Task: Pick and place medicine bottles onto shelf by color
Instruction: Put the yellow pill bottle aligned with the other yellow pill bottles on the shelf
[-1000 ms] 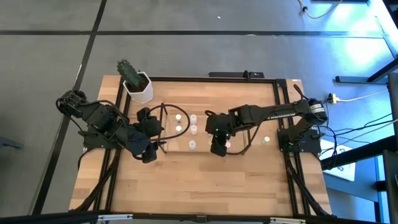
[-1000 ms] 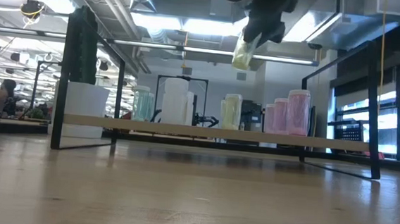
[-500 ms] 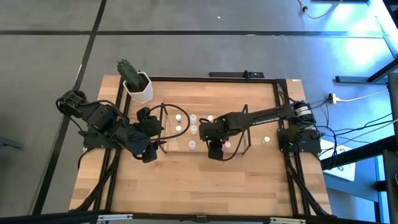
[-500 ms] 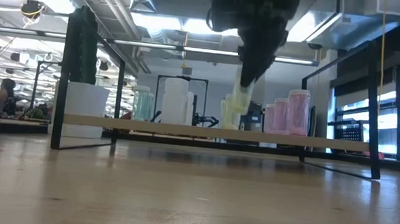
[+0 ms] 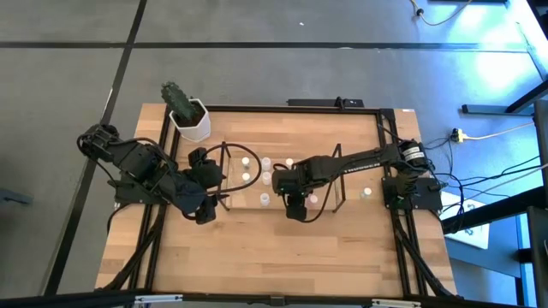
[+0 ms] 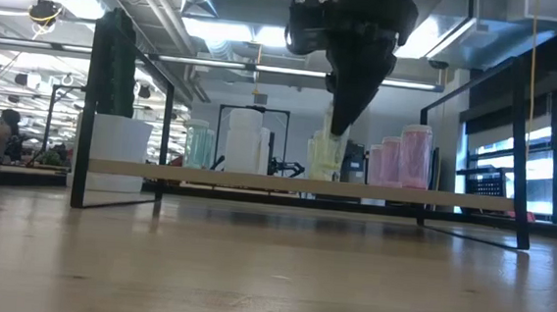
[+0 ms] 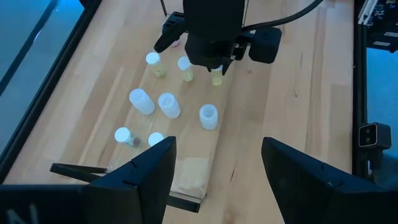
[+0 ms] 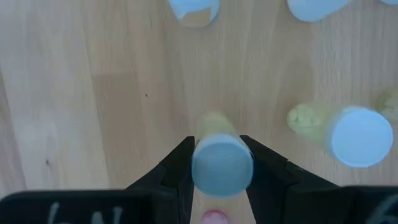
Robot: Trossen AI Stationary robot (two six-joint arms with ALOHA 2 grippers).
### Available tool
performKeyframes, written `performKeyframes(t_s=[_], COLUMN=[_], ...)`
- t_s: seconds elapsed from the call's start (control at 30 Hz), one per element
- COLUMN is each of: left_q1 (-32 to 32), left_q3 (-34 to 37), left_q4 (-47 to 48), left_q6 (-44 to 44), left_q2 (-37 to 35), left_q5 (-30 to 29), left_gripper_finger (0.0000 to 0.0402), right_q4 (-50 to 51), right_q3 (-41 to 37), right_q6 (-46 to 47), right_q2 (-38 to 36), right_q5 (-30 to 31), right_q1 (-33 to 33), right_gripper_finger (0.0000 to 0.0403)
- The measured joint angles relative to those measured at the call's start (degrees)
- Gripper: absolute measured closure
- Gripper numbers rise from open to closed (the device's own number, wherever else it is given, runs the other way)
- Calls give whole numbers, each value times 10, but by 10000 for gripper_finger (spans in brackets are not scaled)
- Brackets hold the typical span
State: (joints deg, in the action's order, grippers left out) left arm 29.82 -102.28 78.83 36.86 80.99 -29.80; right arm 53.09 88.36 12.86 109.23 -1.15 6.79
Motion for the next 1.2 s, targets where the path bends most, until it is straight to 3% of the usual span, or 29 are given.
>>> performKeyframes(t_s=[1.2], left_q1=[0], left_q3=[0], left_q4=[0], left_q6=[-11], left_q2=[0], left_q5=[1], left_gripper_finger=[170], right_q4=[-10], right_q3=[-7], right_q6=[4], right_q2=[6], right_q5=[-4], right_q1=[0], right_gripper_finger=[273])
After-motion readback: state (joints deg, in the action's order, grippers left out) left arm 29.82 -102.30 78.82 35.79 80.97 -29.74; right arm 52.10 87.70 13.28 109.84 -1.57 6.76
